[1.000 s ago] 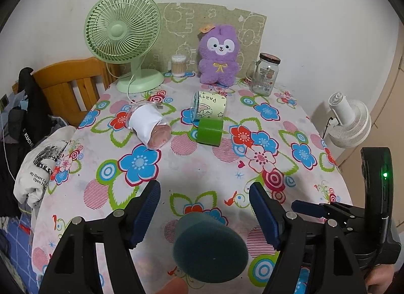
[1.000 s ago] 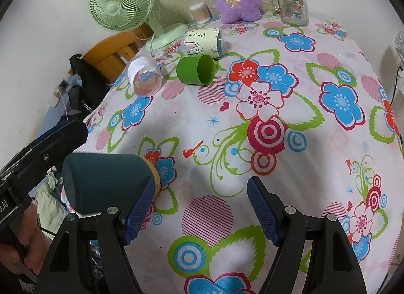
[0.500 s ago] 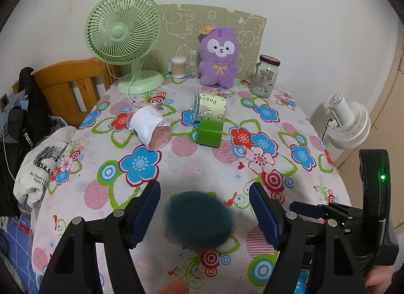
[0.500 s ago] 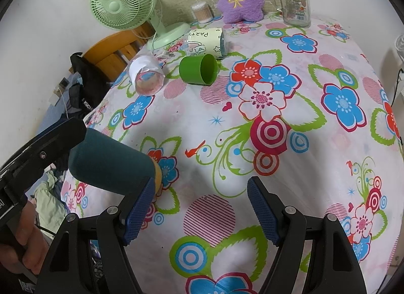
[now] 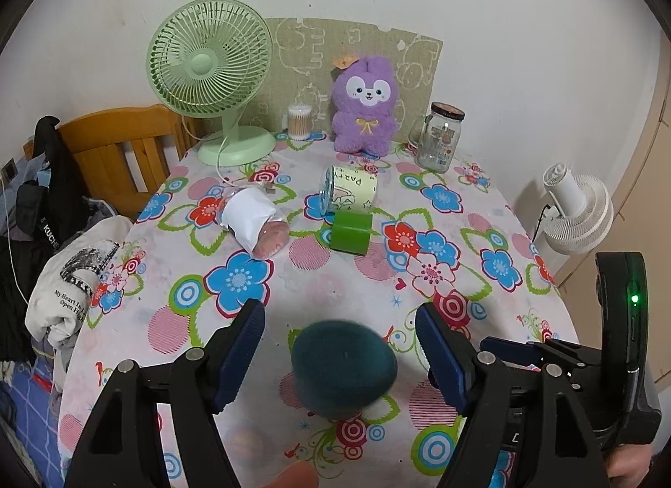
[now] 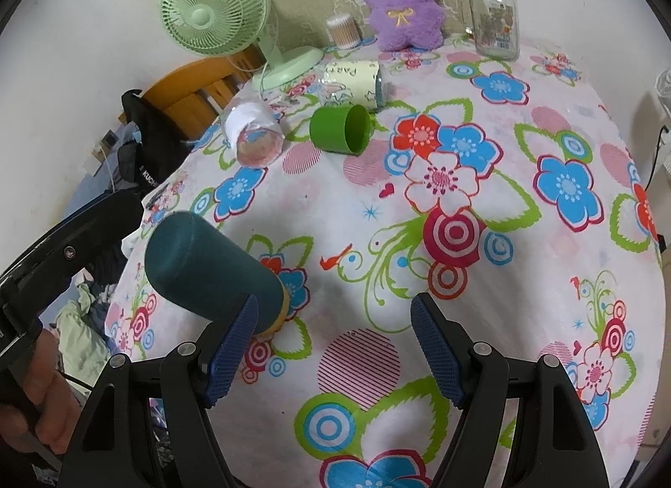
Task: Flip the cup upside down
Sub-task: 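Lower the teal cup rim-down onto the tablecloth and open the right gripper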
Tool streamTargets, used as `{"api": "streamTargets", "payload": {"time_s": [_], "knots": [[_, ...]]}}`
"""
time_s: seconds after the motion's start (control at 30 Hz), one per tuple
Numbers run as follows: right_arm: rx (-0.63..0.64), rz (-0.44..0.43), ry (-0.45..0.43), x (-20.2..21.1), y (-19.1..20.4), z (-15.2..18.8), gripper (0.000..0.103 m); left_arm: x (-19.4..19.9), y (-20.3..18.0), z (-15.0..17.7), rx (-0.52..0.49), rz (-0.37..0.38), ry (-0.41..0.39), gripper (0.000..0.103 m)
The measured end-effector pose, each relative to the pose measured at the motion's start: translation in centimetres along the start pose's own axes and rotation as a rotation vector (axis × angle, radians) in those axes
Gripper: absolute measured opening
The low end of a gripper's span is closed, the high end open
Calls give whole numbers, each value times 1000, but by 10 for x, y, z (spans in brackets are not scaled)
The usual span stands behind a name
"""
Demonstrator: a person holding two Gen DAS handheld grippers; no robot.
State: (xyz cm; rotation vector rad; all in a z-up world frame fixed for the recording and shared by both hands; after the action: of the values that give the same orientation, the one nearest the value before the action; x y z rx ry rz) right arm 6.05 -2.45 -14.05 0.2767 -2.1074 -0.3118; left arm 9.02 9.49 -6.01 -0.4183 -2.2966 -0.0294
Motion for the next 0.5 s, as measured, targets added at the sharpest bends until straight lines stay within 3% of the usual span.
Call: {"api": "streamTargets", "payload": {"time_s": [0.13, 0.23, 0.5], "knots": [[12, 33, -37, 9, 5, -6, 95, 6, 3, -5, 1, -3, -22, 84], [15, 44, -46, 13, 7, -9, 97, 11, 5, -8, 3, -6, -43, 92], [38, 49, -77, 26, 20, -18, 98, 23, 13, -13, 14, -5, -71, 93]]}}
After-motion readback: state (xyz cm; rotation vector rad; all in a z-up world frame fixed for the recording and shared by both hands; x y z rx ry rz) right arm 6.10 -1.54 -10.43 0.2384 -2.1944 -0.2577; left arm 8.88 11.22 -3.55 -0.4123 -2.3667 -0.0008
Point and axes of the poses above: each gripper's, at about its wrist camera, not at the fingertips, and x roughly against the way its jaws point, y to its left, z to its underside, the point moved 9 cm from there along -x, roughly the way its jaws point, and after that the axes turned 1 degree about x, right-handed, at the moved point
